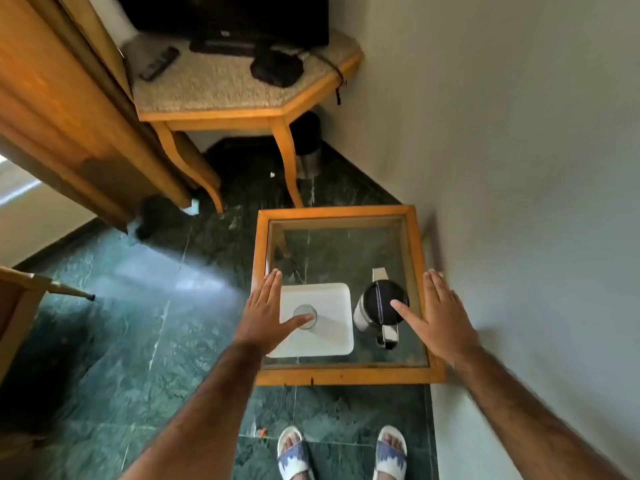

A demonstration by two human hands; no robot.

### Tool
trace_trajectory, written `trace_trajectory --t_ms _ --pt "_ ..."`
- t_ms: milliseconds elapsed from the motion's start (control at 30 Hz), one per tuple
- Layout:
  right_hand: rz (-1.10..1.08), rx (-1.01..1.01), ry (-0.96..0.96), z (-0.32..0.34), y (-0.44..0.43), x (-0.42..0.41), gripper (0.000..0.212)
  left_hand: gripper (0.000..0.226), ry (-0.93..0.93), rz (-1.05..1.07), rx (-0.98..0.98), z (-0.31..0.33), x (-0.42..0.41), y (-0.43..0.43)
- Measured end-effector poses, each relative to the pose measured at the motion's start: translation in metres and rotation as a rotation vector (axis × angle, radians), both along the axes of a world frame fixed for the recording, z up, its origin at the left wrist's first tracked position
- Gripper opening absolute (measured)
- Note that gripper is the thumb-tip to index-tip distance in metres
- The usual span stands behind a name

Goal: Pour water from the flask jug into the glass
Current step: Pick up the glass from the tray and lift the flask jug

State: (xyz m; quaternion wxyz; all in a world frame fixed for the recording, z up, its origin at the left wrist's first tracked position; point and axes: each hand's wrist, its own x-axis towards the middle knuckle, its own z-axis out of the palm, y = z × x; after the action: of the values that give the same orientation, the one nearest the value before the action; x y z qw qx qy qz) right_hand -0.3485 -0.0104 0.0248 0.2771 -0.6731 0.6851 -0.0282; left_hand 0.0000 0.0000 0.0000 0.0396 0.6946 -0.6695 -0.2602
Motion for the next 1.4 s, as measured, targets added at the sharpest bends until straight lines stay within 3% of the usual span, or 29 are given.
trace_trajectory --t_ms 167,233,300,367,500,700,867,967,1167,1400 --pt "-0.318 0.195 -0.318 -0.052 0.036 0.003 0.123 0.125 -0.028 0.142 0.223 -0.08 0.0 0.012" --pt "-0.416 0.268 -0.435 -0.067 0.05 0.01 0.118 0.122 0.069 0.246 0.254 -0.113 -0.001 0.015" --pt "-0.483 0.323 -0.562 -0.077 0.062 0.017 0.099 0.119 0.185 0.32 0.27 -0.142 -0.003 0.017" --pt "-0.516 0.306 -0.704 -0.087 0.07 0.026 0.068 0.115 0.254 0.368 0.283 -0.169 -0.005 0.018" --pt "-0.561 0.155 -0.906 -0.108 0.078 0.039 0.048 0.097 0.43 0.484 0.202 -0.206 -0.017 0.017" --pt "-0.691 -0.011 -1.173 -0.143 0.082 0.049 0.052 0.075 0.539 0.615 0.061 -0.238 -0.029 0.019" --pt "-0.754 -0.206 -1.361 -0.153 0.077 0.047 0.031 0.072 0.577 0.612 -0.002 -0.245 -0.031 0.019" --pt "-0.781 -0.271 -1.418 -0.156 0.066 0.032 0.041 0.071 0.59 0.589 -0.038 -0.243 -0.031 0.017" --pt "-0.832 -0.243 -1.48 -0.147 0.033 0.011 0.042 0.07 0.665 0.54 -0.07 -0.216 -0.025 0.007" --pt "-0.77 -0.181 -1.407 -0.082 0.021 -0.001 0.038 0.068 0.696 0.384 -0.143 -0.125 -0.031 -0.011"
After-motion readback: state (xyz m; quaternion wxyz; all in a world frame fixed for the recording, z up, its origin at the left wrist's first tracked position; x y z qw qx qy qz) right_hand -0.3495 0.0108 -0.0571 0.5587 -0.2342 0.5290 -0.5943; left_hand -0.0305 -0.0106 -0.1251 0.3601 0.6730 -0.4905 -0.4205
